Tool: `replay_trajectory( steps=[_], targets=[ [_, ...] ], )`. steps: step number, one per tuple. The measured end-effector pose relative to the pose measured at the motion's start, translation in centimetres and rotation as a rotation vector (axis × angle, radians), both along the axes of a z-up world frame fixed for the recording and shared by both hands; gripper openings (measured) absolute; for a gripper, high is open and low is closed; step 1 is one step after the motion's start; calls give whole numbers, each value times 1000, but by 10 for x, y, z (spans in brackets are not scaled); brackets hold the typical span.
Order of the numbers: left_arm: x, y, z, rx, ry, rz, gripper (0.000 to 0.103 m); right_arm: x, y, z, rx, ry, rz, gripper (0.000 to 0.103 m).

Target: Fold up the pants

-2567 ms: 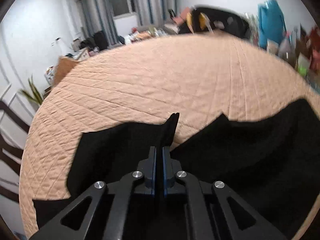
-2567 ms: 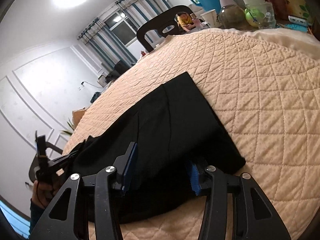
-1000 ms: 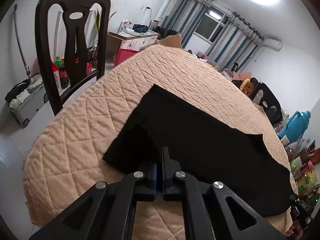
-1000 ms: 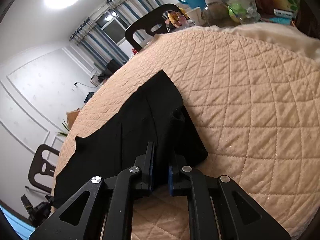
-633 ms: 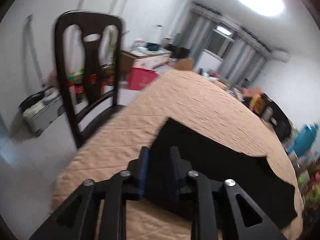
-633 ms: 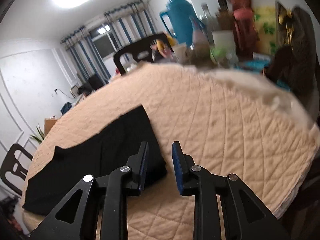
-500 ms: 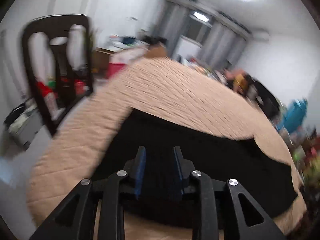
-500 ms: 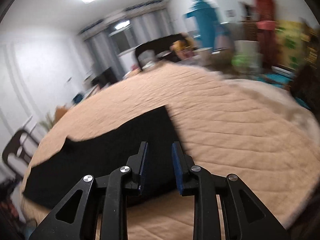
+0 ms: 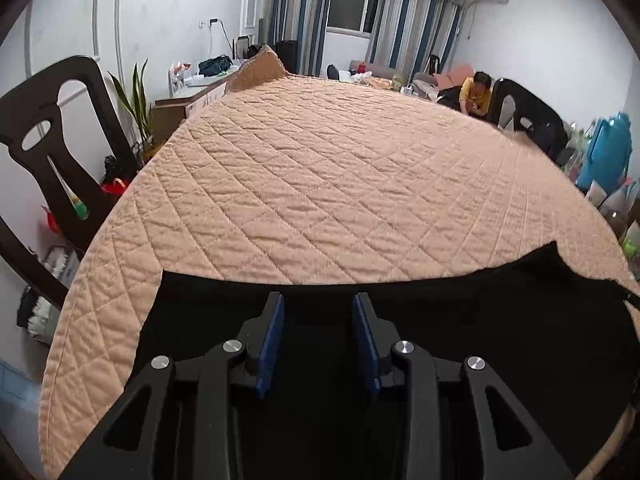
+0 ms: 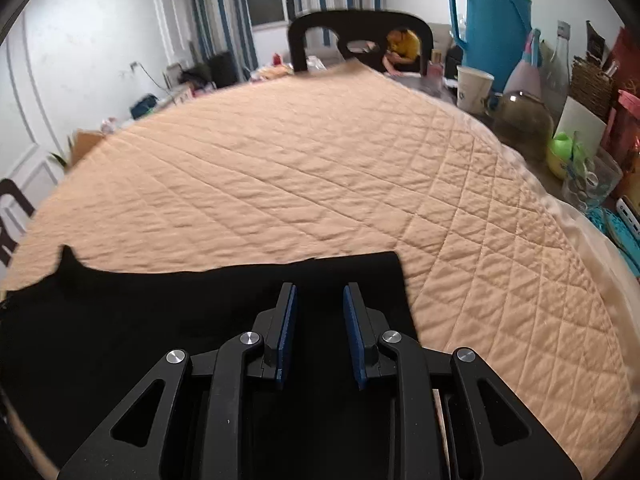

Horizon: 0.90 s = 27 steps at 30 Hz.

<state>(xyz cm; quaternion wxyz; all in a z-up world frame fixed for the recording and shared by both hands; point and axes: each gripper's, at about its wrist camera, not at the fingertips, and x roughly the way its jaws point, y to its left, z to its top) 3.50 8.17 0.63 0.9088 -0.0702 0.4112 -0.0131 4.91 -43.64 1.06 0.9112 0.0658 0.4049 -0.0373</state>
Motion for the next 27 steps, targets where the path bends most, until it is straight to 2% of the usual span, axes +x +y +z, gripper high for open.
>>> replay_trajectory(
  steps=[4,9,12,13,15,19,23,27],
  targets=[
    [0,8,3,-5,0,20,38,-7,-5,6,44,-19,1,25],
    [-38,17,9,-59,-58,20,38,-63,3,13,77,-117,46,25],
    [-64,25,9,-79,-88,19,38,-101,13,1,73,-141,57,25],
    [-72,27,6,-79,-94,19,38,-111,15,-5,65,-140,58,26],
    [-78,31,-1,-57,-81,33,38,-128,19,-9,18,-198,65,26],
    [-87,36,-1,-33,-93,57,38,-127,20,-2,26,-177,51,26],
    [-102,38,2,-66,-123,79,38,-137,34,8,10,-219,84,26],
    [-102,35,-7,-6,-124,94,39,-140,34,-6,13,-194,84,26]
  ],
)
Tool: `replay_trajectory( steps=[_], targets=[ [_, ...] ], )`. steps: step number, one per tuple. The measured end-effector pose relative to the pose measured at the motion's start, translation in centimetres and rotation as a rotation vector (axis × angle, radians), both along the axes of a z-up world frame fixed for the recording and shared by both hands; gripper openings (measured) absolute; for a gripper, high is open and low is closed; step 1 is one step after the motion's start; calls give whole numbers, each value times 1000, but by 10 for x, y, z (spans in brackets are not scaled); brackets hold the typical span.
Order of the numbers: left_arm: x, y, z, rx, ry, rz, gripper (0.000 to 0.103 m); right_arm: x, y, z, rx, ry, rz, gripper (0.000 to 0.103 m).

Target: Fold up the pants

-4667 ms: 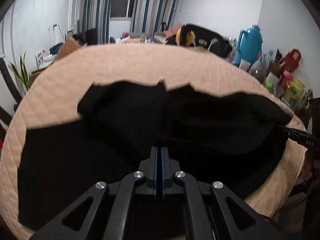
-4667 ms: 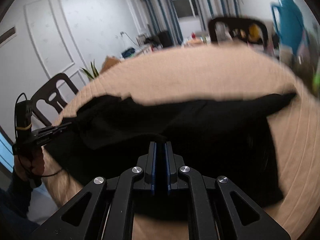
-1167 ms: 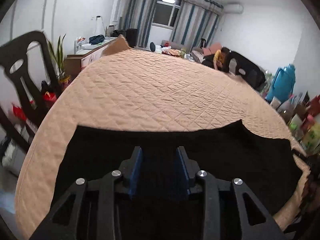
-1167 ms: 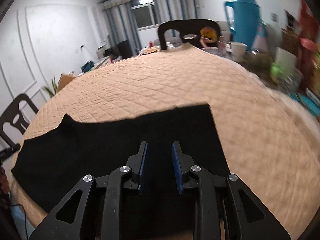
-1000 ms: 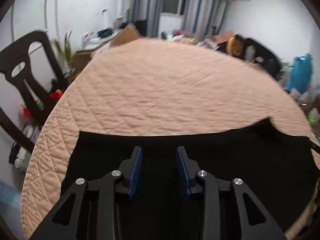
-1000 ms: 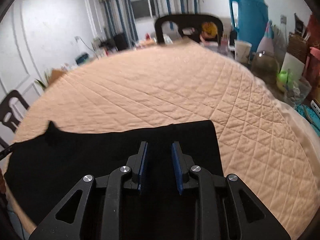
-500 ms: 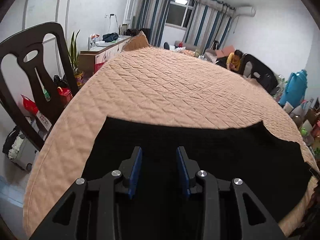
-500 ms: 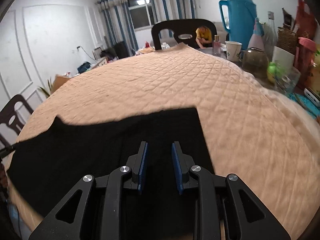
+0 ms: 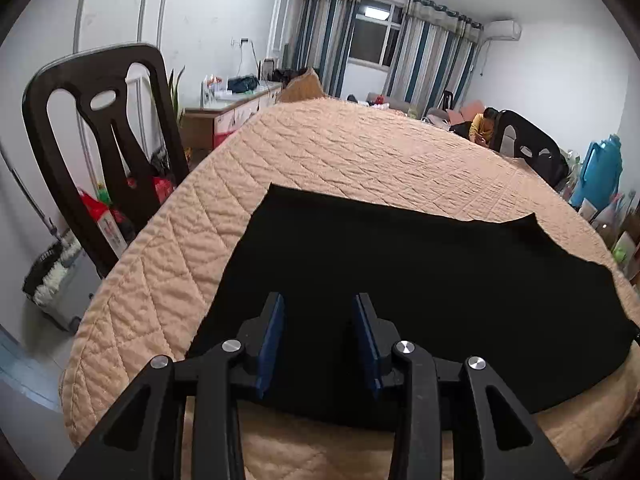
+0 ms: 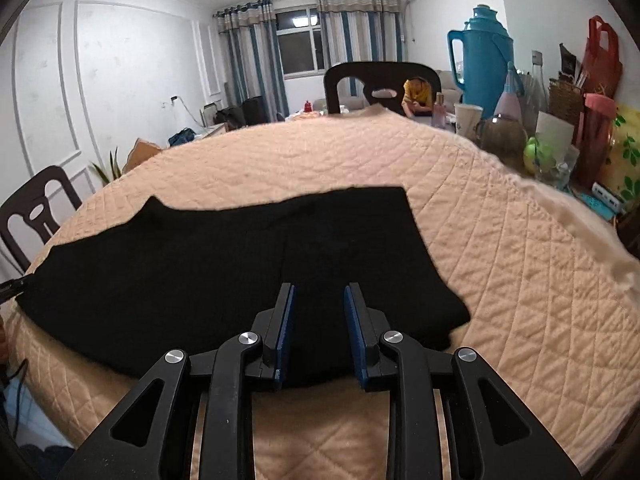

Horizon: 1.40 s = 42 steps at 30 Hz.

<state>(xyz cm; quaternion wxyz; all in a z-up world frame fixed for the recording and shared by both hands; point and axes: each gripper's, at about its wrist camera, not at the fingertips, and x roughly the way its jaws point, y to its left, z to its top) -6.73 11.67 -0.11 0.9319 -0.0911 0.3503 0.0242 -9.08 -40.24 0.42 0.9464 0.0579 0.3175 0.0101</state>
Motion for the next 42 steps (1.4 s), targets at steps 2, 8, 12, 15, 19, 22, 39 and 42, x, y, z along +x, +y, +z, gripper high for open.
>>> replay_trajectory(
  steps=[2,8,12,15,19,22,39,42],
  targets=[
    [0,-4,2,23,8,12,39,1,-5,-5,36,5,4,26],
    [-5,-10,5,48,3,33,39,-3,-2,8,-6,-32,-29,26],
    [-3,-4,1,58,5,56,39,-1,-13,0,13,-24,-56,26],
    [-4,-4,2,71,5,65,39,0,-15,2,32,-25,-63,26],
    [-4,0,3,81,9,89,45,2,-9,5,16,-23,-58,26],
    [-5,3,3,87,10,102,49,3,-3,6,30,-25,-38,27],
    [-1,7,-3,125,25,140,59,12,38,12,53,-45,96,38],
    [0,7,-4,132,22,138,60,14,38,10,57,-40,96,38]
  ],
)
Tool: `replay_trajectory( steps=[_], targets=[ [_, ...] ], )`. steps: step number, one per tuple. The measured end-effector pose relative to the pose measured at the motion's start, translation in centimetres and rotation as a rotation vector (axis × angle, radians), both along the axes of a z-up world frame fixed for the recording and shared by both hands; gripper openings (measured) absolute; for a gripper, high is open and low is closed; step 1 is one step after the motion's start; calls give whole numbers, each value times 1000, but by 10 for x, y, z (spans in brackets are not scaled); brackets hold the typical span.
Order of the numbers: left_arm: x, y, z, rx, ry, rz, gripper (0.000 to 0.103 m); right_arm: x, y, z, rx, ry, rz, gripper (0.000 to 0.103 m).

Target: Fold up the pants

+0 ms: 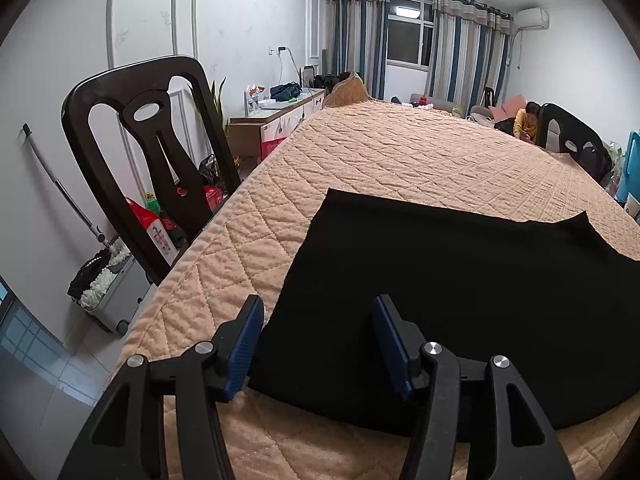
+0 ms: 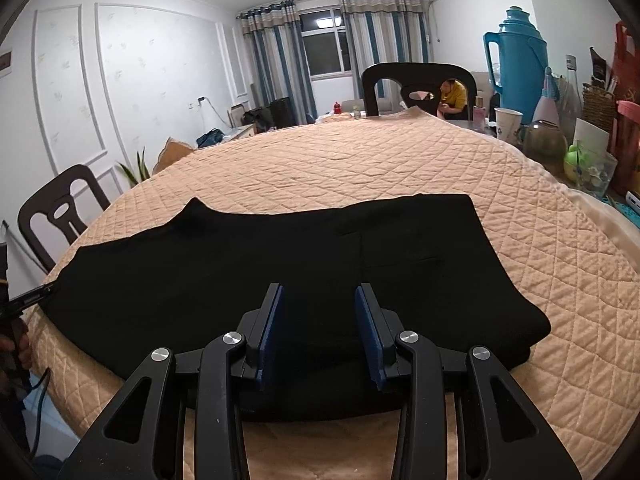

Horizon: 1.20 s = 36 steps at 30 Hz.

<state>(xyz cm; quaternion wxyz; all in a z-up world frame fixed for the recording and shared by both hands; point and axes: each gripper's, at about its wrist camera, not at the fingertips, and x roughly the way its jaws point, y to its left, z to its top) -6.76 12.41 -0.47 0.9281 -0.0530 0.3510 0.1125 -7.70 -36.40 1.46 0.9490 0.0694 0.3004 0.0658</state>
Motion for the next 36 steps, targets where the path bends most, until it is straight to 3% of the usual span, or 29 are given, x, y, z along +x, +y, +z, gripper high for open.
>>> replay_trajectory(
  steps=[3,6,13,15,18,22,24,29,33,35,36],
  targets=[
    [1,-4,0,33,-3,-2,59,0,0,-1,8,2,-1,38],
    [0,-9,0,34,-5,-34,40,0,2,-1,14,1,3,38],
    [1,-16,3,26,-7,-82,15,1,9,0,21,-12,30,38],
    [2,-12,4,2,-6,-95,13,1,11,1,24,-14,39,38],
    [4,3,8,-121,-5,-116,10,1,15,1,30,-20,51,38],
    [6,15,18,-287,-23,-156,9,1,20,2,38,-26,70,38],
    [6,8,28,-307,-50,-188,9,1,22,2,41,-28,79,38],
    [9,-1,41,-237,-81,-185,10,1,26,2,48,-36,102,38],
    [9,12,24,-69,-36,-79,12,2,24,-1,58,-28,104,38],
    [10,18,16,-65,-9,-82,20,3,23,-4,63,-19,99,38],
    [12,21,11,-79,10,-92,38,3,23,-4,65,-16,98,38]
  ],
)
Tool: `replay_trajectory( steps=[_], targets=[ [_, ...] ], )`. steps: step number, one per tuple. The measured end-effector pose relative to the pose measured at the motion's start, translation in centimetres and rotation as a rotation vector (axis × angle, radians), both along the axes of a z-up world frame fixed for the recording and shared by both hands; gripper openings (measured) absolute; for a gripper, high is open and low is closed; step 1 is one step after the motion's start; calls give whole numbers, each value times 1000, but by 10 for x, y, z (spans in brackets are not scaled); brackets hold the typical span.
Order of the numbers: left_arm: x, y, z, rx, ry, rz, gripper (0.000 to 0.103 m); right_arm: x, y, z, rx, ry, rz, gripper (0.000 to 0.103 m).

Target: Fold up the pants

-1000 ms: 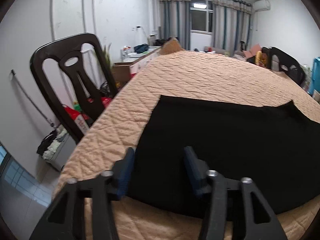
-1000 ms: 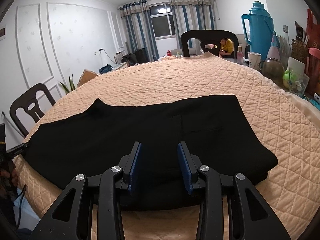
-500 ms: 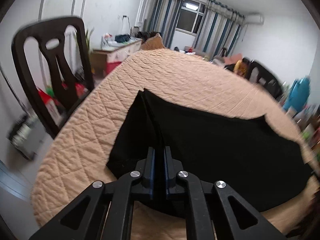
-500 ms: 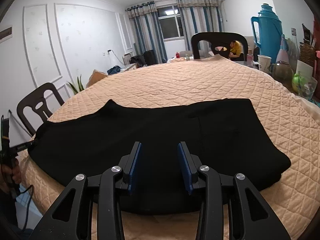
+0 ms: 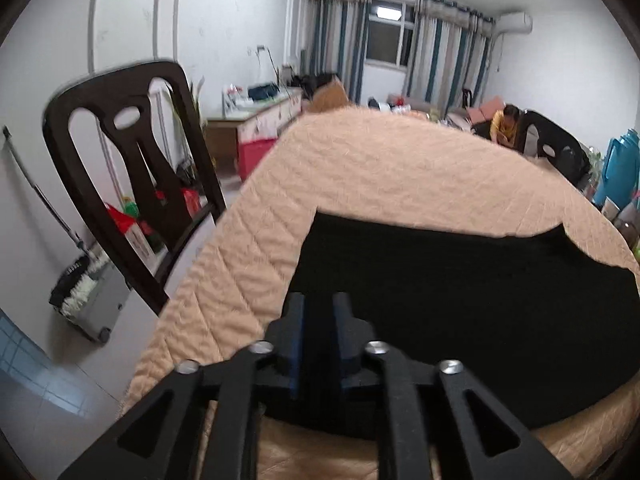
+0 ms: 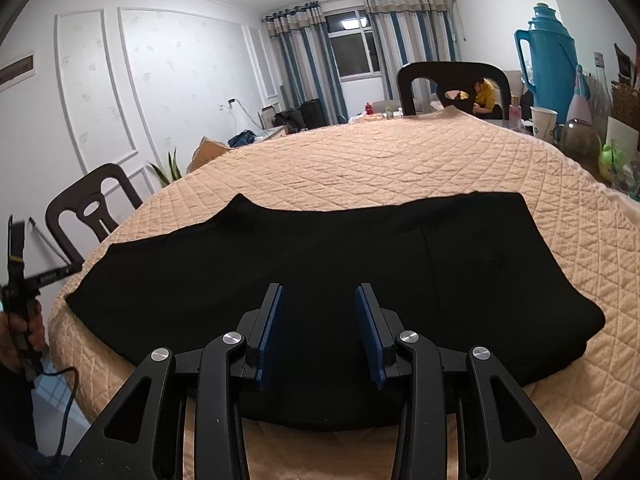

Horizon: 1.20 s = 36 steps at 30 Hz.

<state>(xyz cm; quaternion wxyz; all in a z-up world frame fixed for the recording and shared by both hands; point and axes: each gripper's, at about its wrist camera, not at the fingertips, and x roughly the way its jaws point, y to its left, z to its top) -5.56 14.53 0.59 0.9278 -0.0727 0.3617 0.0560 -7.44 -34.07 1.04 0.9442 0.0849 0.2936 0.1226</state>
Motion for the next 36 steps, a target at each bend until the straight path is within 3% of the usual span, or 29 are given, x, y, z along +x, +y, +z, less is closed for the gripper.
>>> replay_trajectory(
  steps=[1,2,4,6,8,10,12,14,17,19,22,29,33,36],
  targets=[
    [2,3,-3,-6,9,-7,60,0,0,0,2,2,-1,38],
    [4,4,-6,-9,12,-11,66,0,1,0,1,2,0,38],
    [6,1,-12,1,21,-12,69,0,3,1,-3,1,3,38],
    [5,-10,-12,59,14,-12,69,0,4,2,-6,1,5,38],
    [5,-16,-11,73,13,-9,59,0,5,2,-5,-1,7,38],
    [3,-24,-9,77,13,-20,37,1,5,3,-1,-4,12,38],
    [2,-31,-8,72,14,-37,21,1,6,2,5,-4,15,38],
    [3,-33,-6,61,25,-31,16,0,7,2,9,-4,21,38],
    [4,-18,0,-55,34,-31,8,0,6,2,10,-5,25,38],
    [5,-11,6,-157,21,-54,7,0,5,3,14,-8,24,38],
    [4,-23,20,-244,-24,-121,6,-1,5,5,29,-12,26,38],
    [15,-105,46,-353,-74,-388,6,1,10,6,55,-7,61,38],
    [19,-169,31,-377,-4,-554,6,3,10,3,98,11,82,38],
    [24,-200,2,-378,102,-645,7,7,11,-3,146,44,116,38]
  ],
)
